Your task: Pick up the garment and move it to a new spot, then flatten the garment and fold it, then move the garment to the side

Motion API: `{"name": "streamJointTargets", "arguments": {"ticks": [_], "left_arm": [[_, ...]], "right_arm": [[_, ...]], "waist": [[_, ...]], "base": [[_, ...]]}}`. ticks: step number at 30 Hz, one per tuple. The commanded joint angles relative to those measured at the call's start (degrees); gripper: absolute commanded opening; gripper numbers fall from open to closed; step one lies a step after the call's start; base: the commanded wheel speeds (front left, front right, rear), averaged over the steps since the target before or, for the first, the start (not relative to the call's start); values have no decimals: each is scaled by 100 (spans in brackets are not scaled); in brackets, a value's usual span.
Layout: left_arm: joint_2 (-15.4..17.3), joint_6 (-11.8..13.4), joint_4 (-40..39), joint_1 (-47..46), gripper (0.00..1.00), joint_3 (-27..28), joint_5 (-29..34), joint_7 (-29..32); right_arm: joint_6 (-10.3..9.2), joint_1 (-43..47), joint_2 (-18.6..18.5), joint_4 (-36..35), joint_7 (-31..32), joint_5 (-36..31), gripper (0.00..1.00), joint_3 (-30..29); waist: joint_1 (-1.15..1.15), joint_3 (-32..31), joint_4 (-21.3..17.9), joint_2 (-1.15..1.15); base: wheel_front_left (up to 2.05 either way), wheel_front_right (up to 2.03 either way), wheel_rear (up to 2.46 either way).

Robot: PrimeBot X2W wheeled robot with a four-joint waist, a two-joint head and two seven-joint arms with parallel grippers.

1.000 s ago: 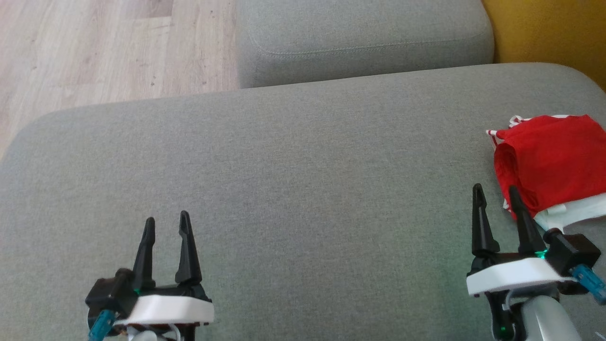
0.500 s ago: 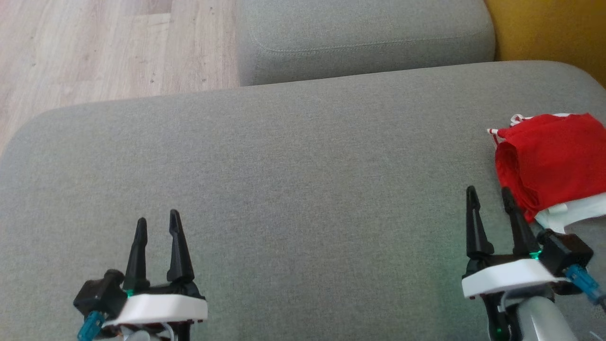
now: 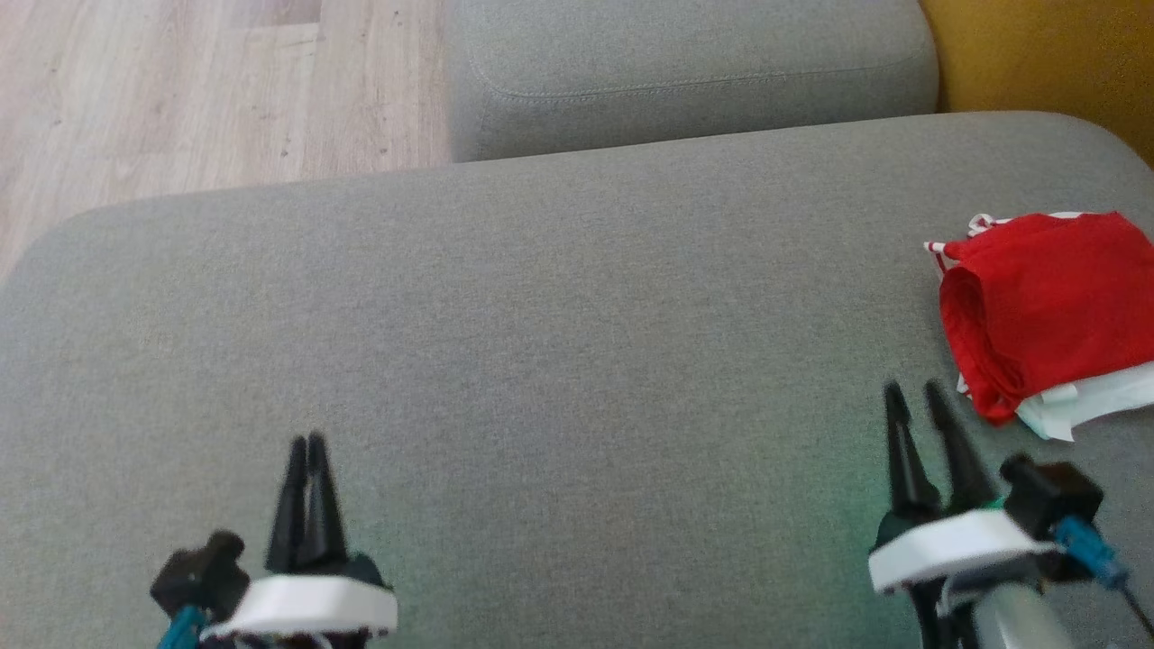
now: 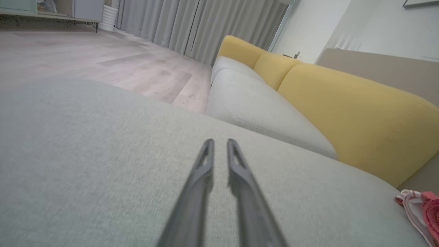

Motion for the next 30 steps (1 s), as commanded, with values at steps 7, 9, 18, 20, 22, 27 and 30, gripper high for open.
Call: {"name": "streamJointTargets", "arguments": {"ticks": [7,9,18,20,22,27,30], "left_arm": [[1,-22,75,16,0,62,-273,88],[1,-30,70,6,0,85,-376,121],[3,-67,46,-38,0,189,-834,271],[3,-76,40,-47,0,212,-936,304],[4,-84,35,-57,0,235,-1039,337],[4,-101,24,-77,0,281,-1243,404],[5,-113,16,-91,0,315,-1396,454]], "right_arm": [[-1,29,-2,73,87,340,0,-37],[-1,23,-3,62,121,467,0,-50],[-2,-6,-5,16,269,1038,0,-112],[-2,-13,-6,6,302,1166,0,-126],[-2,-19,-6,-4,335,1293,0,-139],[-2,-33,-7,-24,401,1548,0,-166],[-2,-43,-8,-39,451,1739,0,-186]], "waist": [[0,0,6,0],[0,0,9,0],[0,1,20,0],[0,1,22,0],[0,1,25,0],[0,1,30,0],[0,1,33,0]], "base": [[0,0,0],[0,0,0],[0,0,0],[0,0,0],[0,0,0],[0,0,0],[0,0,0]]}}
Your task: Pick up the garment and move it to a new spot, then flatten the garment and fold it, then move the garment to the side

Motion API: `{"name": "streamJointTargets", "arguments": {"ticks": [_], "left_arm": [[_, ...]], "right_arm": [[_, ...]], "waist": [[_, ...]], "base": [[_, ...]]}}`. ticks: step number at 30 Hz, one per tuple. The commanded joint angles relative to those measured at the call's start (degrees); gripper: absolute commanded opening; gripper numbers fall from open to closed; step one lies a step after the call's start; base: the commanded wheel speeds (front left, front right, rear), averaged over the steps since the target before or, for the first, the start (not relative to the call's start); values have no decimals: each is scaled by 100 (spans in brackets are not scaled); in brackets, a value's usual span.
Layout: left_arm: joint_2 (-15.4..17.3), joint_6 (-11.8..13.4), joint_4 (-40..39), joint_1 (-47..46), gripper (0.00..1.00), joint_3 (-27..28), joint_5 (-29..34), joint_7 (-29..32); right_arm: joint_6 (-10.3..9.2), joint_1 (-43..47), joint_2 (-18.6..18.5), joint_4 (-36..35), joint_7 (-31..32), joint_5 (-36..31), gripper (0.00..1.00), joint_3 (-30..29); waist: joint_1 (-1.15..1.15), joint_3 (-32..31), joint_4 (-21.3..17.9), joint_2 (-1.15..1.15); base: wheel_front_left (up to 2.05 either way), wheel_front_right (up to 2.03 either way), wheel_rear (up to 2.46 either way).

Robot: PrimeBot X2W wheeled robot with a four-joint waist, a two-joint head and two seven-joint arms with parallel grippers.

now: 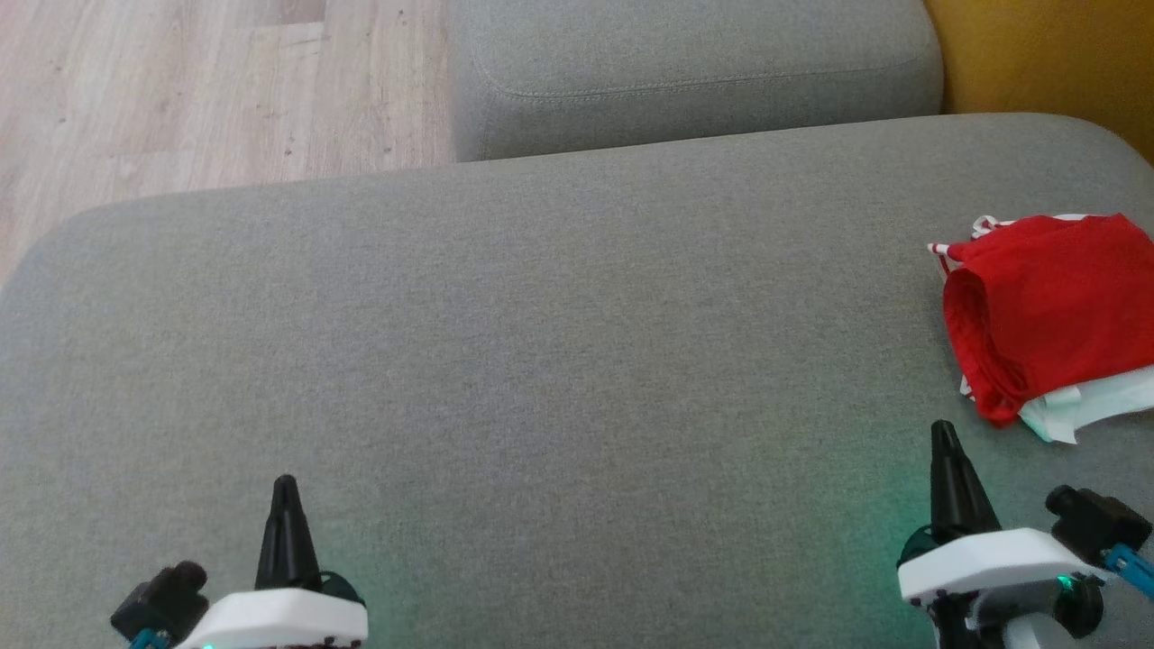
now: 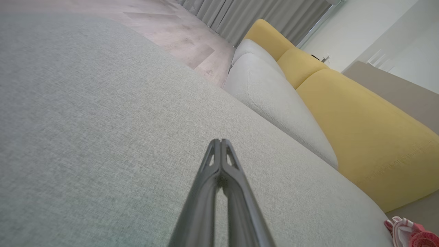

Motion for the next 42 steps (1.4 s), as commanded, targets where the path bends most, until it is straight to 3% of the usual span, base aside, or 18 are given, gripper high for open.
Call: {"name": "streamJointTargets", "arguments": {"ticks": [1,42], "left_arm": [[5,-37,-184,-294,0,101,-113,33],[9,-207,-294,-496,0,574,-2204,717]], "right_arm": [[-2,-309,-11,-218,44,153,0,-10],[-3,-447,-21,-422,720,2762,0,-286]], "waist": [[0,0,1,0],[0,1,51,0]], "base": [[0,0,0],[0,0,0]]}}
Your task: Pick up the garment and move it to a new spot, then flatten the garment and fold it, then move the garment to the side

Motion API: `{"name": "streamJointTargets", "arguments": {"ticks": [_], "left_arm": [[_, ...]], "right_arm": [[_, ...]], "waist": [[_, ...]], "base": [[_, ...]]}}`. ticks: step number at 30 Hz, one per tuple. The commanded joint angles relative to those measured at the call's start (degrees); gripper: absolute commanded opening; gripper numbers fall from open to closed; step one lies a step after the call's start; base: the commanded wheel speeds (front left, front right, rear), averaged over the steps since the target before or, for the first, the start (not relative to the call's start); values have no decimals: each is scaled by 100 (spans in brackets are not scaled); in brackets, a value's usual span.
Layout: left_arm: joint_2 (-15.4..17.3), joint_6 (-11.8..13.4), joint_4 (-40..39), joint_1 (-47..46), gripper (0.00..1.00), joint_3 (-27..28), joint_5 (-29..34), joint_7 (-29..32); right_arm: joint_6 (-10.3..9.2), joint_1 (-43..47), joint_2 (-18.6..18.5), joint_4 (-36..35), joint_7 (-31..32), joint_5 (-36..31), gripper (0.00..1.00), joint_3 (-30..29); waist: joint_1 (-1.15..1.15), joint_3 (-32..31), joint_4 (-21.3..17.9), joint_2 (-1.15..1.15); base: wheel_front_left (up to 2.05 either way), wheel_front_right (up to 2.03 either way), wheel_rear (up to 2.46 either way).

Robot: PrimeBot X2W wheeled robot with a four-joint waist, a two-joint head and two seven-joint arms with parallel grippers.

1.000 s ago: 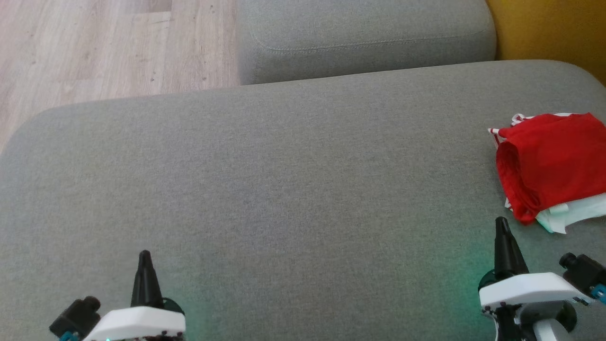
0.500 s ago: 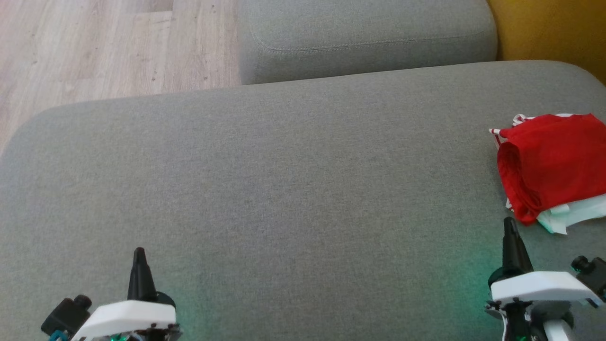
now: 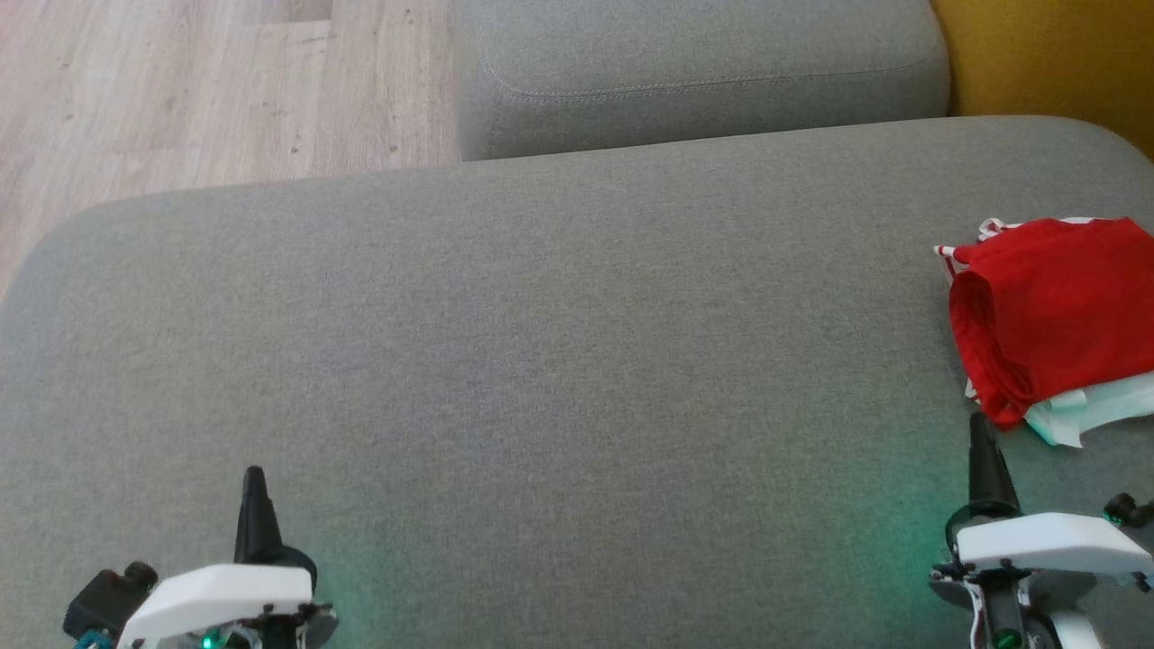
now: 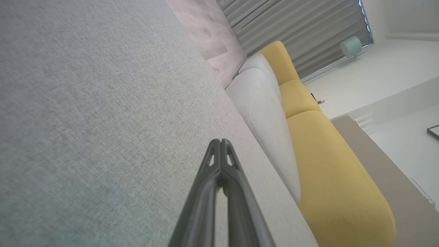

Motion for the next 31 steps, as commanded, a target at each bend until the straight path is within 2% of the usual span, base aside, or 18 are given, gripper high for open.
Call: {"name": "streamJointTargets", "arguments": {"ticks": [1,31], "left_arm": [[11,-47,-215,-309,0,183,-129,36],[14,-171,-295,-457,0,531,-1657,537]], "right_arm": [[-2,-358,-21,-235,42,165,0,23],[-3,-459,-29,-384,535,2074,0,-179]], "waist": [[0,0,2,0],[0,1,38,0]], "base": [[0,0,0],[0,0,0]]}}
